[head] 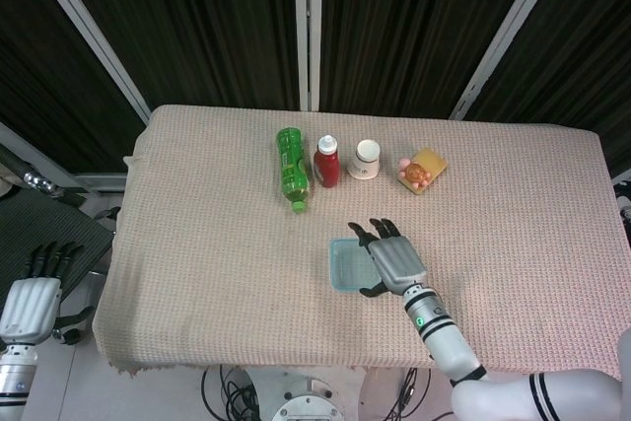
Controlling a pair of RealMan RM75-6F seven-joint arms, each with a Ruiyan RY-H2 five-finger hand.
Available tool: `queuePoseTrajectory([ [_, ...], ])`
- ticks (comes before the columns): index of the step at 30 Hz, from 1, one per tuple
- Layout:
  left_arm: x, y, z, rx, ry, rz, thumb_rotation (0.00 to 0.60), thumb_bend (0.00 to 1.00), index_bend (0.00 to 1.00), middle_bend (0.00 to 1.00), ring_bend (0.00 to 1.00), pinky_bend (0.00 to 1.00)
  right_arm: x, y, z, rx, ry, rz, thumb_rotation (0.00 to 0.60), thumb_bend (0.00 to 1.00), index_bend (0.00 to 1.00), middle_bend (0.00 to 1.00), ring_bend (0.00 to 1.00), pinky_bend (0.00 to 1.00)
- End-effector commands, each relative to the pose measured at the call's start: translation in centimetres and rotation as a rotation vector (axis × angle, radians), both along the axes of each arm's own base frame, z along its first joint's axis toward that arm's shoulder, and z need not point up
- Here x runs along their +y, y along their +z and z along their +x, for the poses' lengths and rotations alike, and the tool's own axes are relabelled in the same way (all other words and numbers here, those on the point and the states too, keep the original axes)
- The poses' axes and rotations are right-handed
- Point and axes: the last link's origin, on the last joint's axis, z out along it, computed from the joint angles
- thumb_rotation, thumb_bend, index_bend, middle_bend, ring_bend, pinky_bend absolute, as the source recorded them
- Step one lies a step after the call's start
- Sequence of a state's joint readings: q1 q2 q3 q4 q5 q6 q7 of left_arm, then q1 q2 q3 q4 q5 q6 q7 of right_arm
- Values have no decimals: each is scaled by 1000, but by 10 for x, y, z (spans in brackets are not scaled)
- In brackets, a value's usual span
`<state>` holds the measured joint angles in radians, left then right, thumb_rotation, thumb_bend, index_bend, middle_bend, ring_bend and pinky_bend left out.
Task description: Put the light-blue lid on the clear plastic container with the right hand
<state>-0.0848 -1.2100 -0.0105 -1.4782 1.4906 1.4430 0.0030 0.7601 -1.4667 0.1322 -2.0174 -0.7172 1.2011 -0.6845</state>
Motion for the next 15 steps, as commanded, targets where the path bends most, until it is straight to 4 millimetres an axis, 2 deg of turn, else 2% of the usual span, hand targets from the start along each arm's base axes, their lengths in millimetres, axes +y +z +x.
queuePoseTrajectory([
  [1,-1,0,0,0,2,0,600,0,141,91,0,4,-4,-9,6,10,7,9,600,26,149,350,35,0],
  [15,-1,-1,-2,-5,11,-6,600,0,140,91,0,4,-5,-21,10,36,40,-20,600,0,158,281,7,0],
])
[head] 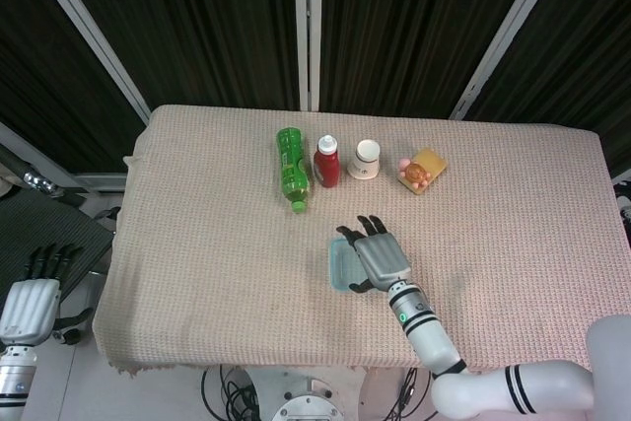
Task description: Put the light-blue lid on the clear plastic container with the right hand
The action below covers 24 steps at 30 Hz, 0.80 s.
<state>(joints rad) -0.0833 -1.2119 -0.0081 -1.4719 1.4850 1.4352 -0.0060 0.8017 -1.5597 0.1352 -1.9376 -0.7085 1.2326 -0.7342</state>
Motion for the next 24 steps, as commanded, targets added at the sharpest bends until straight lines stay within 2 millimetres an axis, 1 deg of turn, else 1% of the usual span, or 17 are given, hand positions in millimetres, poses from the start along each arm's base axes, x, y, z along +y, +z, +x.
queuePoseTrajectory([
  [1,0,0,0,0,-1,0,600,0,140,91,0,4,1,-2,0,2,5,7,600,0,158,273,3,0],
  [4,1,0,1,1,-1,0,600,0,139,91,0,3,2,-5,1,5,13,15,600,0,158,257,0,0],
  [11,0,0,-1,0,6,-3,600,0,138,90,0,3,-1,-11,-1,16,10,14,600,0,158,266,0,0],
  [24,0,-1,-2,-3,10,-7,600,0,133,88,0,3,0,-18,-1,26,15,31,600,0,159,272,0,0],
])
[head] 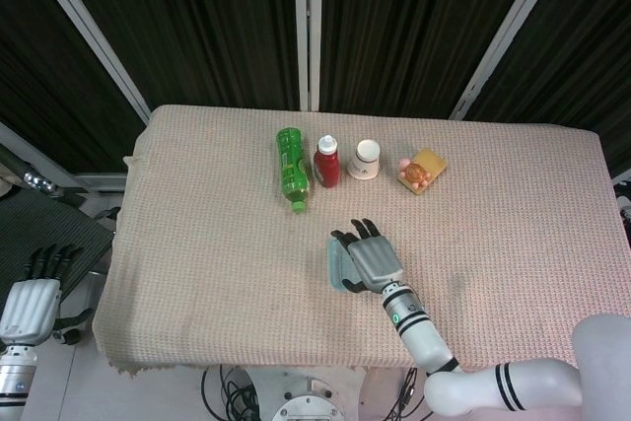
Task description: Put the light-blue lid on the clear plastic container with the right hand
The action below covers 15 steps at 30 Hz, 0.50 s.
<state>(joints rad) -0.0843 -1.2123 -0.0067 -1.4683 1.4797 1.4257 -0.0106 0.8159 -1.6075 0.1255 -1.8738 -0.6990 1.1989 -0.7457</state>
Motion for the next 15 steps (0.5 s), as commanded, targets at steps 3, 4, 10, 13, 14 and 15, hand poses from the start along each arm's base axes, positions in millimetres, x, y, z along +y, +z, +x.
queuePoseTrajectory([
  [3,-1,0,-1,-3,5,-2,600,0,131,88,0,3,0,2,1,-3,5,-2,600,0,158,272,0,0],
  [4,-1,0,-1,-4,6,-3,600,0,130,88,0,3,-1,3,1,-4,5,-4,600,0,158,272,0,0],
  [10,-1,-1,1,-10,6,-14,600,0,126,85,0,2,-4,10,3,-13,5,10,600,0,158,270,0,0],
  [13,-1,-1,1,-15,6,-18,600,0,123,82,0,2,-6,11,4,-14,-5,28,600,0,158,269,0,0],
  [14,-1,-1,2,-15,7,-20,600,0,123,81,0,2,-7,11,4,-13,-7,33,600,0,158,268,0,0],
  [15,-1,-1,2,-15,7,-22,600,0,122,80,0,2,-8,11,4,-11,-9,40,600,0,158,267,0,0],
])
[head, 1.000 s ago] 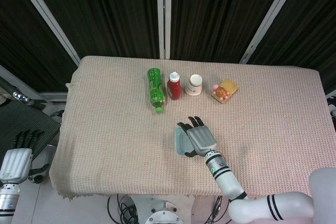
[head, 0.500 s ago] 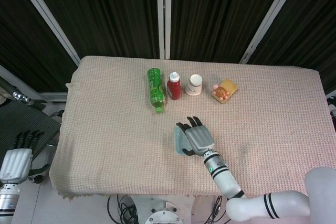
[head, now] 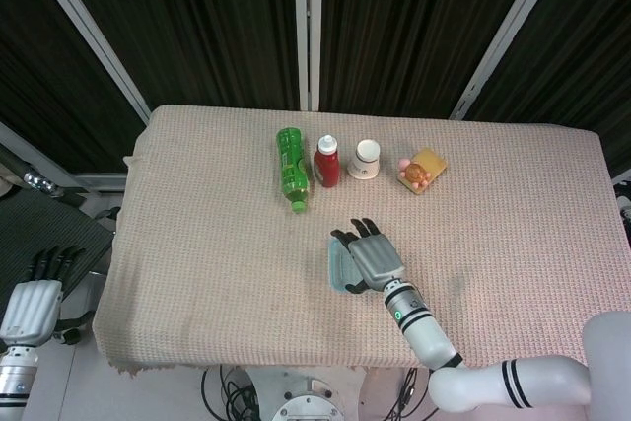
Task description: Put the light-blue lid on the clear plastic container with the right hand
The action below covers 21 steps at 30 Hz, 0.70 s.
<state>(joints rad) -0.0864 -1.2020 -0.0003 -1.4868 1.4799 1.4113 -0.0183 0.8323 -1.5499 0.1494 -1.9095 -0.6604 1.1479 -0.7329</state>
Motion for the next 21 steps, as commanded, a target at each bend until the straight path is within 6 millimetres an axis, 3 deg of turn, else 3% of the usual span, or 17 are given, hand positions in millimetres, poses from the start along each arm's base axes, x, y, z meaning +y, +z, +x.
queuePoseTrajectory([
  [1,0,0,0,0,0,-4,600,0,121,79,0,2,-3,1,1,1,-4,17,600,0,158,267,0,0],
  [21,-1,-1,1,-11,-4,-13,600,0,107,73,0,0,3,-10,-7,59,23,15,600,0,159,267,0,0],
])
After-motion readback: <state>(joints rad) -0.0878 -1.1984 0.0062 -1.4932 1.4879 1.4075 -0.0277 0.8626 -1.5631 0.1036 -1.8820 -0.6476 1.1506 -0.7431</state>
